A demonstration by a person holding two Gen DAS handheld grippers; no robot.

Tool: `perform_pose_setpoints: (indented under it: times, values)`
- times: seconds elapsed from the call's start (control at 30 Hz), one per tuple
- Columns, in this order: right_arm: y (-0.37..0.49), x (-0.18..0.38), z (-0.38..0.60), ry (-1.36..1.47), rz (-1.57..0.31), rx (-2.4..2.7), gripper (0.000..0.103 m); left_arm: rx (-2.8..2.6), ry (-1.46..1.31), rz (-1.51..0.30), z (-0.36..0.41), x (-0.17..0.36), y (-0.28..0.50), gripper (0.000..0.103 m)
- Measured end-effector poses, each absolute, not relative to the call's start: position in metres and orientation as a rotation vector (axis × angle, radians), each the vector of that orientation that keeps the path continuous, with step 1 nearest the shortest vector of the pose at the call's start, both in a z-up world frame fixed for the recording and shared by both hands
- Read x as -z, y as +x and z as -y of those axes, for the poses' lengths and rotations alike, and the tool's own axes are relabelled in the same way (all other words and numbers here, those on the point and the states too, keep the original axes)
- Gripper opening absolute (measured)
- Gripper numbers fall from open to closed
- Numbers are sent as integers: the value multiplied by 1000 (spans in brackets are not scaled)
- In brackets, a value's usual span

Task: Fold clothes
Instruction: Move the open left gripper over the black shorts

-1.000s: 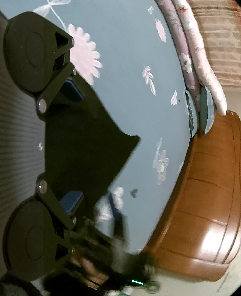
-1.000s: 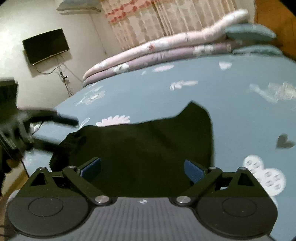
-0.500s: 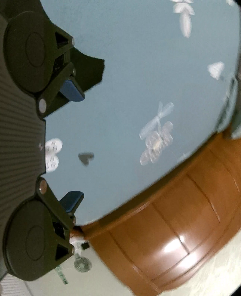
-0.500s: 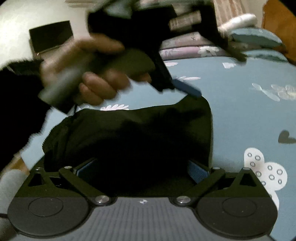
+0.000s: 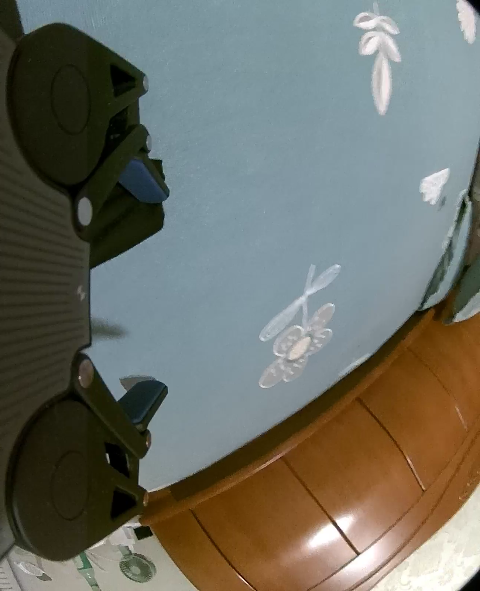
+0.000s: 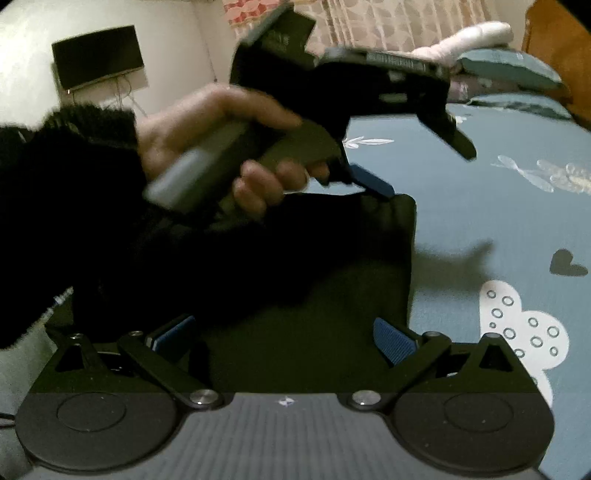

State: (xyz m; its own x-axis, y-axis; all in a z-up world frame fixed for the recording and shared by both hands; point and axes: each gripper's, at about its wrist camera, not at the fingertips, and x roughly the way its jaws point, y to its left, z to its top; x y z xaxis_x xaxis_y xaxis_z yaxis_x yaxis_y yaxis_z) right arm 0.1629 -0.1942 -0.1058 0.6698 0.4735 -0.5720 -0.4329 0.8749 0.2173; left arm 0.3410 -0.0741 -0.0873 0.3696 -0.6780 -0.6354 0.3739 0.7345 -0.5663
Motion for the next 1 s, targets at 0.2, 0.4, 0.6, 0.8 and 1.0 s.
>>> perform_pose_setpoints:
  times: [0.2,0.4,0.6,0.8,1.0]
  values:
    - [164,110,191,32,-674,-475,103,710,-333,-975,68,75,317,102]
    - [171,110,196,70,-682,-458,103,636,-393,-987,62,102,328,102]
    - [178,101,208,222,-681,-491,103,608,-400,-968,55,80,325,102]
    - [178,96,215,335,-691,-572,103,618,-411,-965,40,63,286,102]
    - [183,98,208,286,-688,-574,103,490,-454,-1006,19,87,281,102]
